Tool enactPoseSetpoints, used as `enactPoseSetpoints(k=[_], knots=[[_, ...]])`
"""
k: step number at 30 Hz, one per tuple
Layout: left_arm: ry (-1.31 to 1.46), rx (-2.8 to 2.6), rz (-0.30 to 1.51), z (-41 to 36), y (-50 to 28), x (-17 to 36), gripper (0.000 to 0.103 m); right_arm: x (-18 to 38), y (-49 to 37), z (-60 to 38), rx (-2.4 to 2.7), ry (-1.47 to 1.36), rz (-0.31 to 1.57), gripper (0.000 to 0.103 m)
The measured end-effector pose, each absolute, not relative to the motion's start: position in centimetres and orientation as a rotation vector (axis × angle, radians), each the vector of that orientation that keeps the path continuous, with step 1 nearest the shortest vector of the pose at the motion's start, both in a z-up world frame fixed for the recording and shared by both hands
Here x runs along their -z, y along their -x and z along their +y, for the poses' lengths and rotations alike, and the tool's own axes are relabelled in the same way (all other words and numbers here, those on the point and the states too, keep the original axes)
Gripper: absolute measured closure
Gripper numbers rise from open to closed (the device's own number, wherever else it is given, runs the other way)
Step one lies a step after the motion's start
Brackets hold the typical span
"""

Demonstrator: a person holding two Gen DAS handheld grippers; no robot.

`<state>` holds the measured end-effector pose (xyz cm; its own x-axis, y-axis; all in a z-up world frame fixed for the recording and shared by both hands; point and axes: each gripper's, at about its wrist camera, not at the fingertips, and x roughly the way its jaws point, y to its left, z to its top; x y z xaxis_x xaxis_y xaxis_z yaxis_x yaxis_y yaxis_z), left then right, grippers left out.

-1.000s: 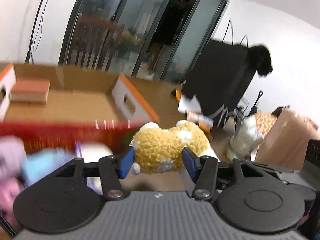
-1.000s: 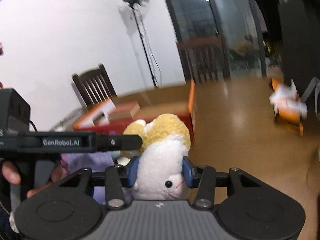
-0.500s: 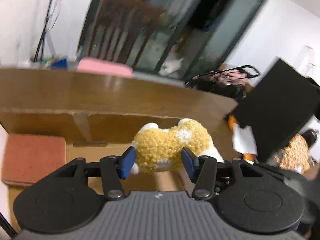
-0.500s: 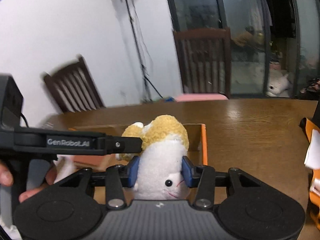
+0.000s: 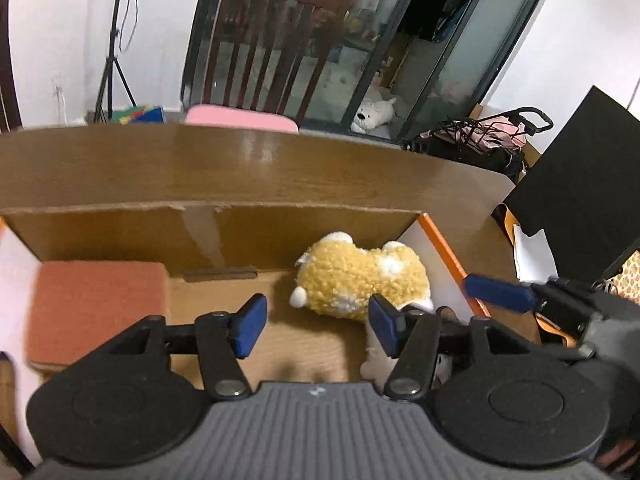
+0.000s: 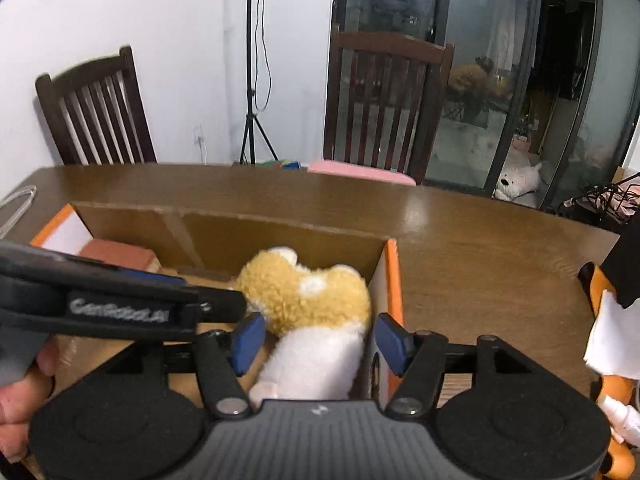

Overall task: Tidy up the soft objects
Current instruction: 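Carry the plush toy into the box and open both grippers, then move both grippers back toward the purple drawstring bag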

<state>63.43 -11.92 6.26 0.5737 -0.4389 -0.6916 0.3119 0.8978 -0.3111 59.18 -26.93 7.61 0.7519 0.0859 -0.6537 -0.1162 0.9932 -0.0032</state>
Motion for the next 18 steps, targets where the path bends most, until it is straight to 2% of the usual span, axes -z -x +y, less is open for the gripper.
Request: enactPoseSetpoints(k=[4,9,12,16,18], knots=[[0.142,0.426,0.801,-10.7,-61.2,-9.0,0.042,-10.3,-57.0,-27.2,-0.111,0.089,0.661,0.041],[0.109,0.387,0.690,-9.0,-56.1,-13.0,0.035,-13.4,-53.4,-29.2,-0.109,0.059,0.607,0.037],[0.088,0.349,0.609,-7.5,-51.1,-14.1,0.029,-14.7,-49.6,-30.5,-0.112,0.026,0.547,0.029],[0.065,0.355,0.510,-5.2,-43.0,-14.2,0.012,-14.9,-43.1,-31.6,-0.148,-0.013,0.458,0.024],[0.046,0.340,0.466,-4.2,-39.2,-13.8,0.007,-14.5,-39.3,-31.8,-0.162,-0.028,0.418,0.023]])
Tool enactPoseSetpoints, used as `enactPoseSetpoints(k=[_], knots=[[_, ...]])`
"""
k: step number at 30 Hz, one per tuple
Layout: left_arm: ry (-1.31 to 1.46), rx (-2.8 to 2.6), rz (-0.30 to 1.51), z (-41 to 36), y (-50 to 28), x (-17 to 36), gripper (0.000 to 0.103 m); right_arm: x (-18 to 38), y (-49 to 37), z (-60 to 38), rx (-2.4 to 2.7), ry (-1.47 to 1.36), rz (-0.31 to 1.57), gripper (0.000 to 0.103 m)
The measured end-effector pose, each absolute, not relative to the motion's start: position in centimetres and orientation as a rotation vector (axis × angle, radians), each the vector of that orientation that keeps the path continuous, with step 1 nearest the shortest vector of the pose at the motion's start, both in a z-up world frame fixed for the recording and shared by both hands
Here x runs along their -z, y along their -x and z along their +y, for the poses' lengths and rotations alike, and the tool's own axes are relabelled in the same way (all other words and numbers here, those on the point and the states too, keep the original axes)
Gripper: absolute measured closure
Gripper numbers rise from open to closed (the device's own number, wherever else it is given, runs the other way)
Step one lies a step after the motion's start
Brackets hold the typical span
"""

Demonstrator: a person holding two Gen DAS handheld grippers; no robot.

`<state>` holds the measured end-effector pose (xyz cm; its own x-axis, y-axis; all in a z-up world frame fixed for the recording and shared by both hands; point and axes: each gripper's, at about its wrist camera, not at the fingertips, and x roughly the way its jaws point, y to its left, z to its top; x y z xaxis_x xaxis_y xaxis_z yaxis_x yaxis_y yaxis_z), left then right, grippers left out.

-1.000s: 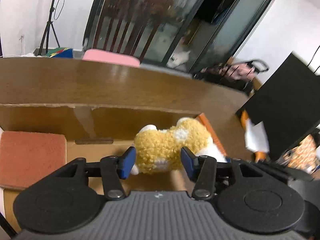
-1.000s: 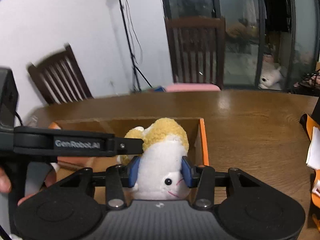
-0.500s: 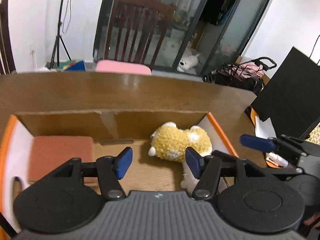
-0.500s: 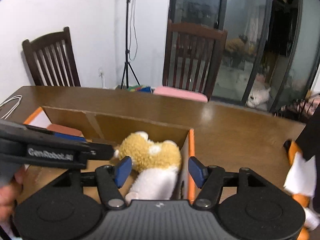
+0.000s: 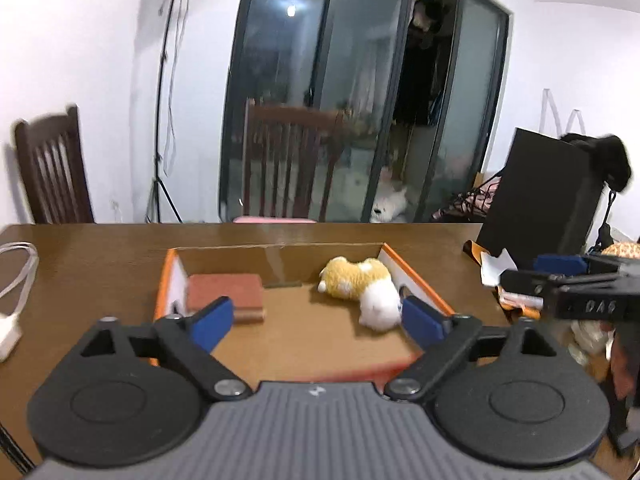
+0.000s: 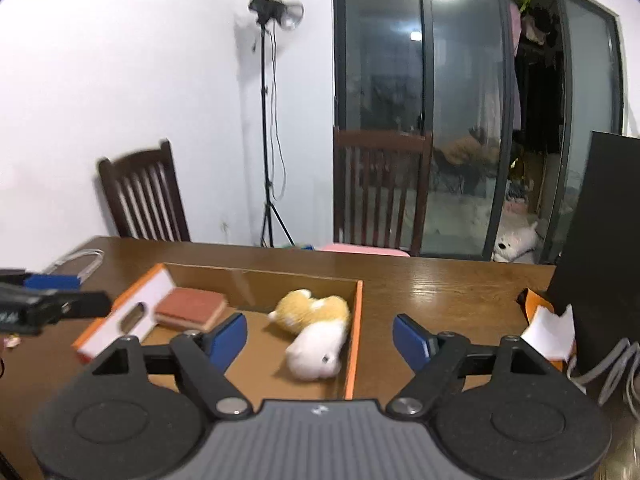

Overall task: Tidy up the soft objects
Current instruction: 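Move both grippers back toward the purple drawstring bag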

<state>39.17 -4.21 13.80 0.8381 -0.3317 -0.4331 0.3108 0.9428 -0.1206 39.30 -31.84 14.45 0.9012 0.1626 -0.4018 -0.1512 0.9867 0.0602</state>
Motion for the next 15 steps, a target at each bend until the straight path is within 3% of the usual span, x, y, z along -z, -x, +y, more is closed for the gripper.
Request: enactPoseSetpoints(k=[8,15], knots=[[-0.031,0.233,0.328,-1.5,-25.1,-10.2,0.000,-11.7,-26.5,-30.4,-0.234,0.068,0.274,0.014],[-0.024,0.206,0.369,0.1,-19.5,-6.9,0.000,-6.8,-20.1,-28.9,-0.314,-0.066,0.343,0.009]])
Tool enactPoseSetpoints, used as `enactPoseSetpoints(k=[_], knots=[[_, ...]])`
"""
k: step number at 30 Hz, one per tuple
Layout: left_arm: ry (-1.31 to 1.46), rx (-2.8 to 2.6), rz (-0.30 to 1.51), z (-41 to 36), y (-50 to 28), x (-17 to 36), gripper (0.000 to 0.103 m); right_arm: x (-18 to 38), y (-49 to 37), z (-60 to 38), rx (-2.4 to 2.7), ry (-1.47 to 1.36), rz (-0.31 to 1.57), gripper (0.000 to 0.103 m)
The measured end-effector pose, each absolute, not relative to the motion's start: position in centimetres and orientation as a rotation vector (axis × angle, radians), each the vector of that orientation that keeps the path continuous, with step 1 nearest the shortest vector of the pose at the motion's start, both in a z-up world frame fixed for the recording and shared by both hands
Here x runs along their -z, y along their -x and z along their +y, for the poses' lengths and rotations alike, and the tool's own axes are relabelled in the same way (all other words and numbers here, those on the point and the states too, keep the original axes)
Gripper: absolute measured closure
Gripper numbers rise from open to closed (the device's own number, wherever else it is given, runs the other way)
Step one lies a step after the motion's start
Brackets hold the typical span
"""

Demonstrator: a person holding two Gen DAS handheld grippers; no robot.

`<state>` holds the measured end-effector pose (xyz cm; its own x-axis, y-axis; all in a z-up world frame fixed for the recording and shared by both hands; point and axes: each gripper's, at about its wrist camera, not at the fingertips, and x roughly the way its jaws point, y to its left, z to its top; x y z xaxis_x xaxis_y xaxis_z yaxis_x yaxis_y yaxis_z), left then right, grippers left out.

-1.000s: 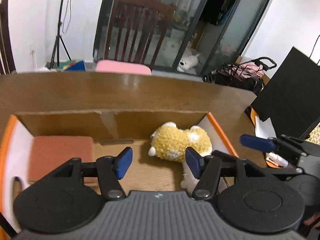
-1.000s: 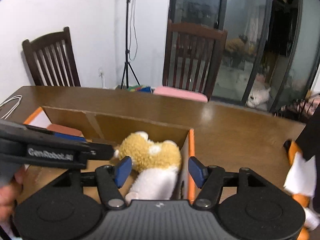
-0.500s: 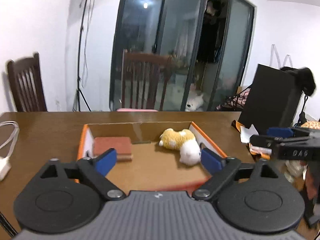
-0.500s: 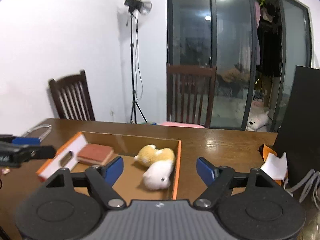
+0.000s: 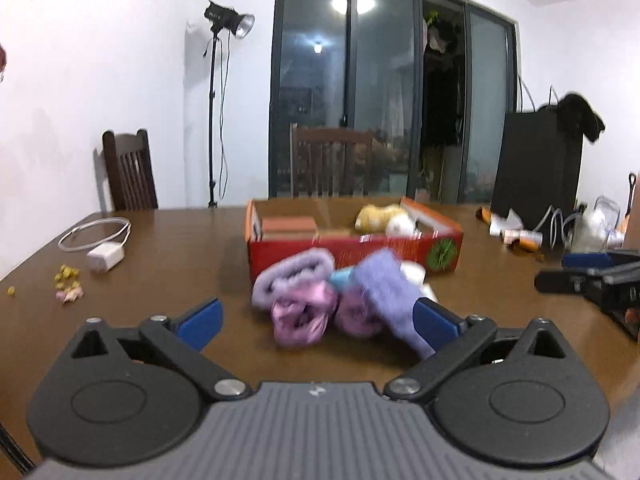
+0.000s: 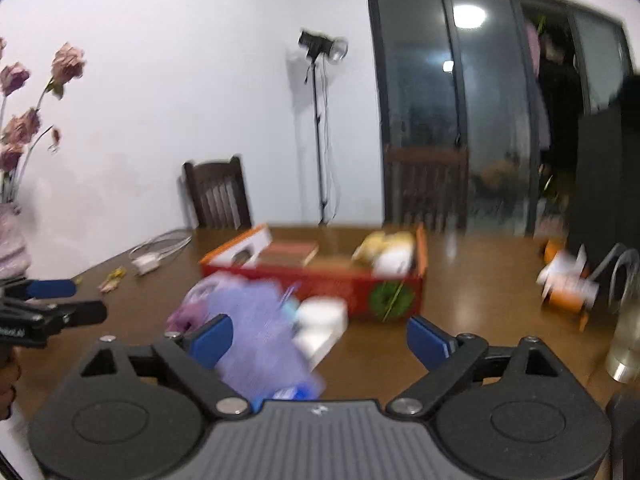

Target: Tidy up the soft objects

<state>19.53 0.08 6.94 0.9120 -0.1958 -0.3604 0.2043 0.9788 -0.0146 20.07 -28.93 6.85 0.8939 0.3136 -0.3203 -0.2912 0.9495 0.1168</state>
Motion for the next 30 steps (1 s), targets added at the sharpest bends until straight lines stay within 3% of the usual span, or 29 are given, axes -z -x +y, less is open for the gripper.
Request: enactPoseSetpoints(k=[14,18,24,26,30], knots=[[0.055,0.226,0.416,-0.2,-24.8,-4.8,0.000,-2.9,-22.2,-25.4,-0.353,-0.063,0.473,0.013],[0.049,0.266,0.406,-1.9,-27.7,-4.8,0.006,-1.0,-24.1,-23.1,-0.303,0.092,0.537,0.029],[0.067,0.336,0.475,-3.8,-32.3,-4.0,0.037,-0.7,-26.8,-25.8,-0.092,0.125,0.509,0.031],[0.083,0.359,0.507,-4.1,-33.5,-3.8,0.065,-1.5,-26.9,-26.7,-0.052,0.084,0.479,0.031],[0.124,0.405,0.528,-3.7,-32.3,-3.9,0.079,-2.8,-25.8,-27.9,-0.192,-0.115,0.463,0.031]])
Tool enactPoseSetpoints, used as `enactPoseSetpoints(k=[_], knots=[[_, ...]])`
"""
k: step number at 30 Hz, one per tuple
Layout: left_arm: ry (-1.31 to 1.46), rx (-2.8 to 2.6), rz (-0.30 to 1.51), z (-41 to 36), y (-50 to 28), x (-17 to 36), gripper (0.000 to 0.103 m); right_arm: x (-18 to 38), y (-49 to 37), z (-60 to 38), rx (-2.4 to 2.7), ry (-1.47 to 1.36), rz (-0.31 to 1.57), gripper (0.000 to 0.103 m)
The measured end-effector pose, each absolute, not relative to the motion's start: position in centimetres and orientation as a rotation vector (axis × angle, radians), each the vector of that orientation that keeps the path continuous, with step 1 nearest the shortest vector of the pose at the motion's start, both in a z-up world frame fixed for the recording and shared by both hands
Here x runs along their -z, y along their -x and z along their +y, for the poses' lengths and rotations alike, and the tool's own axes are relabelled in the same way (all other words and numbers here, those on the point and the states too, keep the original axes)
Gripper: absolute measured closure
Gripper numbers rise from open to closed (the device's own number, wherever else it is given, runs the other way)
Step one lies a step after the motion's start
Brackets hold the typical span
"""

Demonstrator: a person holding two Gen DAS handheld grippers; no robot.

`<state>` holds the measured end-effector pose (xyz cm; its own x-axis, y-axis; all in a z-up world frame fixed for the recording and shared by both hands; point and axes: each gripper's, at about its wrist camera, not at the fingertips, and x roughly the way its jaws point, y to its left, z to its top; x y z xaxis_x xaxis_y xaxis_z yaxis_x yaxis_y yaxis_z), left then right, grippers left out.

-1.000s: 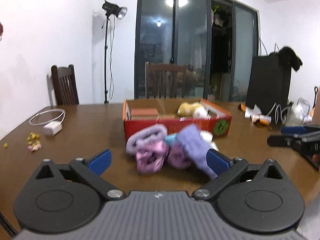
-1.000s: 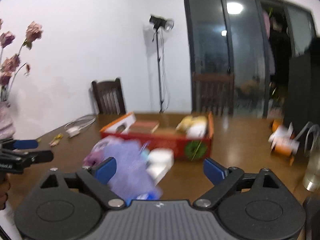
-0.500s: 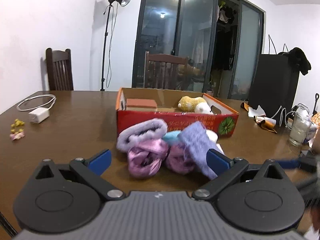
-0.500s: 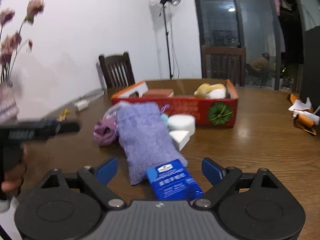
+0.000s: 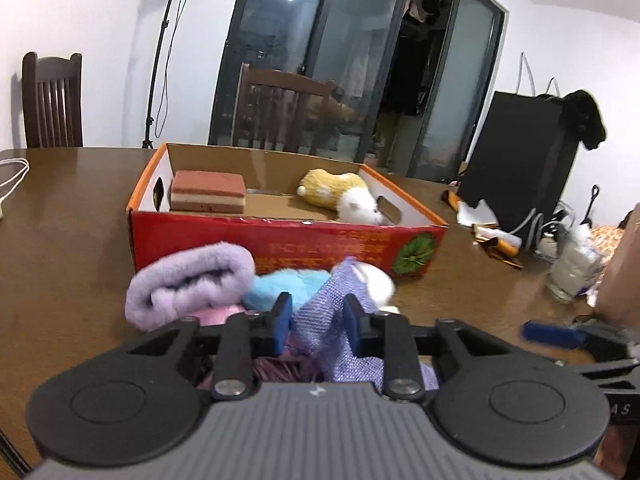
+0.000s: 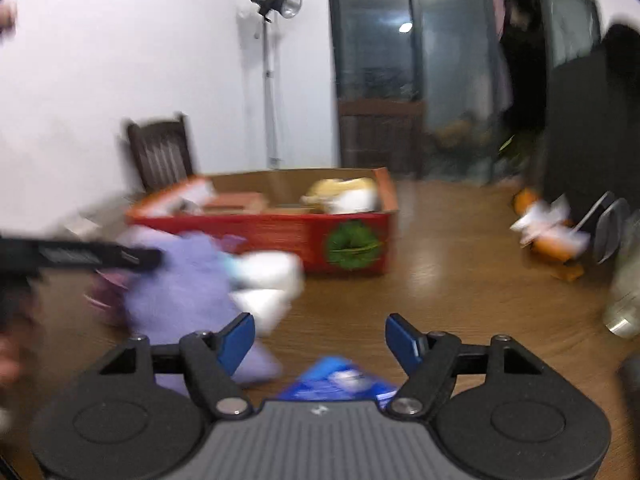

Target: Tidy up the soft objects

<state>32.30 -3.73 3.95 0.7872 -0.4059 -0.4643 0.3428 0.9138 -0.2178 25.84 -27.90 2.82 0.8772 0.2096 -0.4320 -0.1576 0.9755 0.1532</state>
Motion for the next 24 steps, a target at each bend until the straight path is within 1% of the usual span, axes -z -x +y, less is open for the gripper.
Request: enactPoseSetpoints(k=[2,3,6,9,10,12,13,14,15,17,18,20,21,22,23,24], knots=[[0.113,0.418,0.550,-3.3,-29.9,-3.7,0.084,-2.4,-25.6,-27.4,-0.299,-0.188,0.511,0.031],[0.106,0.430,0.560,-3.2,-28.6,-3.5,0.084,-2.1,-25.5,-26.9,-0.319,-0.182,0.533,0.031],[0.089,0.427,0.613,-2.4,-24.6,-2.5,0.090,-1.3,-24.6,-25.2,-0.301,-0.070,0.537,0.031],[0.117,0.418,0.646,-1.5,-22.6,-1.6,0.091,-1.1,-24.6,-24.6,-0.319,-0.040,0.540,0.031],[0.125,0.434,0.637,-1.1,-22.3,-1.7,0.088,-1.2,-24.8,-24.6,-0.330,-0.056,0.544,0.031],[0.161,0.437,0.576,-0.3,-22.1,-2.3,0.071,-1.6,-25.0,-24.4,-0.362,-0.086,0.542,0.031],[0.183,0.432,0.555,0.0,-22.3,-2.5,0.052,-1.7,-25.2,-24.3,-0.382,-0.093,0.541,0.031],[0.200,0.431,0.541,0.1,-22.9,-2.7,0.048,-1.6,-25.5,-23.9,-0.394,-0.092,0.549,0.032],[0.205,0.441,0.532,-0.1,-23.5,-2.8,0.048,-1.4,-25.5,-23.6,-0.402,-0.083,0.565,0.034],[0.191,0.457,0.522,-0.9,-24.9,-2.7,0.048,-0.6,-25.5,-23.0,-0.418,-0.041,0.610,0.053],[0.183,0.464,0.524,-1.3,-25.7,-2.6,0.048,-0.5,-25.3,-22.8,-0.416,-0.019,0.621,0.056],[0.194,0.480,0.557,-2.4,-27.1,-2.5,0.050,-0.3,-24.3,-22.8,-0.403,0.015,0.616,0.069],[0.211,0.517,0.581,-3.0,-27.6,-2.1,0.054,-0.3,-24.0,-22.9,-0.403,0.016,0.620,0.073],[0.220,0.542,0.616,-3.7,-27.9,-1.8,0.067,-0.4,-23.7,-23.0,-0.402,0.014,0.625,0.080],[0.215,0.560,0.644,-4.1,-27.8,-1.6,0.077,-0.4,-23.4,-23.1,-0.405,0.013,0.632,0.081],[0.201,0.572,0.665,-4.6,-27.6,-1.3,0.082,-0.5,-23.1,-23.3,-0.408,0.016,0.642,0.081]])
